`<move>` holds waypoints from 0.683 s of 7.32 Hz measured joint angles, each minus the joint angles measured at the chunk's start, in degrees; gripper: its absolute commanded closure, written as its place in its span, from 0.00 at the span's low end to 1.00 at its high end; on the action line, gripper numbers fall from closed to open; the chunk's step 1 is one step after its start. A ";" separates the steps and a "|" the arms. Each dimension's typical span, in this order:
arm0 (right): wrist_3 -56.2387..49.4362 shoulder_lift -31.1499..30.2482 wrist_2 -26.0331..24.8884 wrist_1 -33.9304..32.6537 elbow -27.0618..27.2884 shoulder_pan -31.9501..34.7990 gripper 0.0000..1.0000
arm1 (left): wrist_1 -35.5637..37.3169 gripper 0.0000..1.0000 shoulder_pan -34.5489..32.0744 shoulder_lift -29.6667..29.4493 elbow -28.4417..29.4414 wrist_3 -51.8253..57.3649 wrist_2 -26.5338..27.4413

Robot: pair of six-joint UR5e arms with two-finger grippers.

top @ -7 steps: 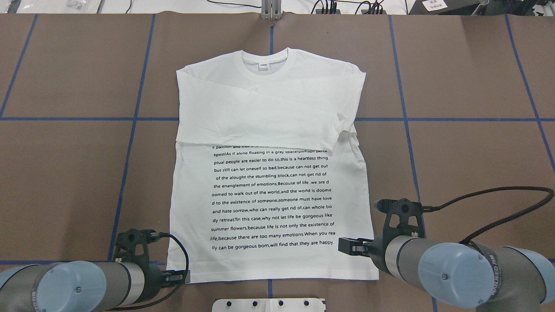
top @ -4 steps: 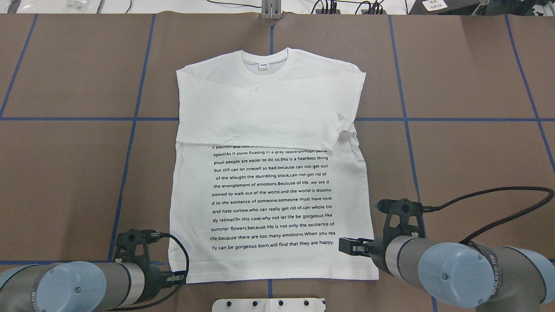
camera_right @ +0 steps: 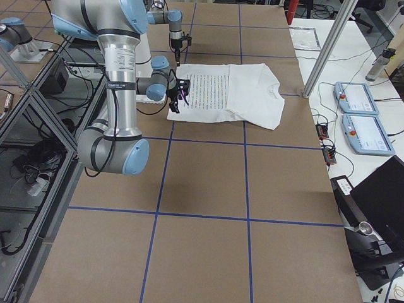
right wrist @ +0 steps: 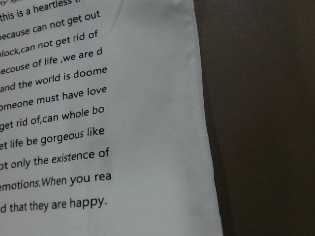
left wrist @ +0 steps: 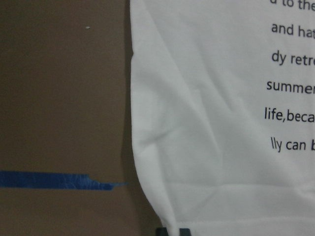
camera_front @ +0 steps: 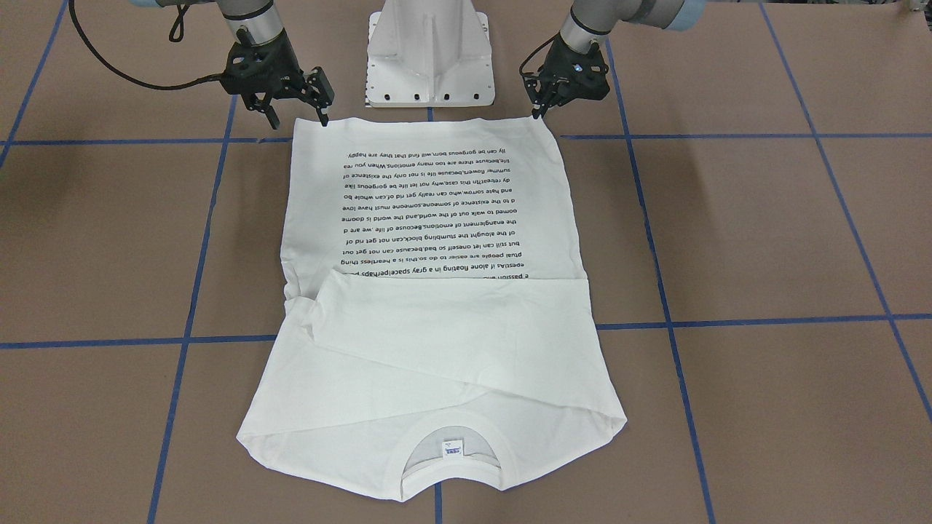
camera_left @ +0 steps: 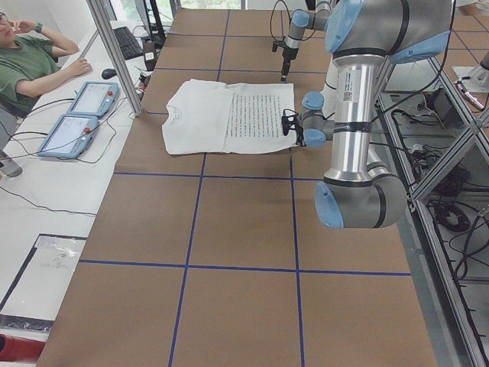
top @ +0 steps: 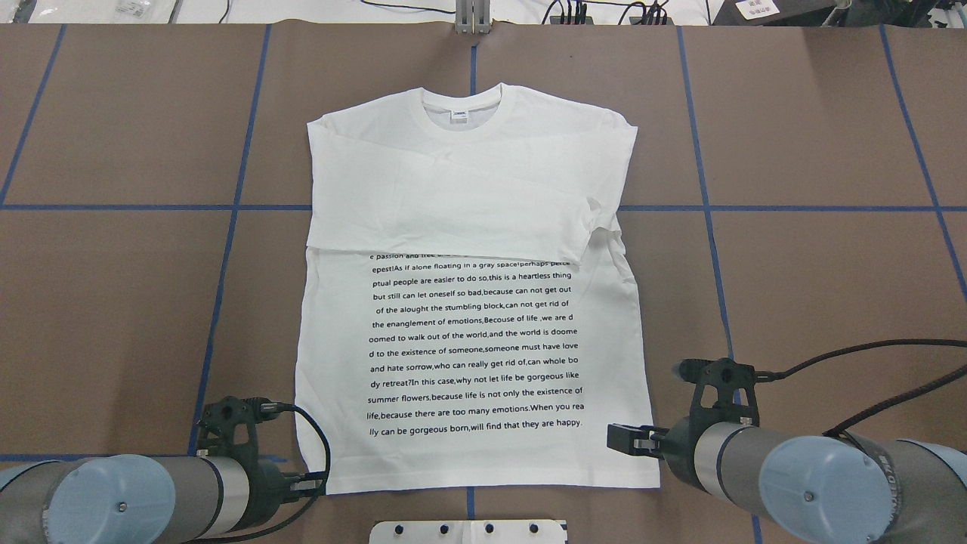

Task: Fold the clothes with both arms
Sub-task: 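Adjust grips on the hem corners with both grippers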

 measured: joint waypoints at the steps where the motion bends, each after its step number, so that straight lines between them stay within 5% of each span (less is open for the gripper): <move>1: 2.63 -1.54 -2.35 2.20 -0.08 -1.88 0.12 | 0.14 1.00 -0.06 0.00 -0.61 0.01 -0.14; 3: 7.22 -1.97 -7.97 0.78 -0.28 -6.39 0.45 | 0.23 1.00 -0.10 -0.01 -0.96 0.01 -0.34; 5: 9.33 -1.32 -10.42 -1.66 -0.80 -8.51 0.44 | 0.23 1.00 -0.11 -0.15 -0.98 0.01 -0.50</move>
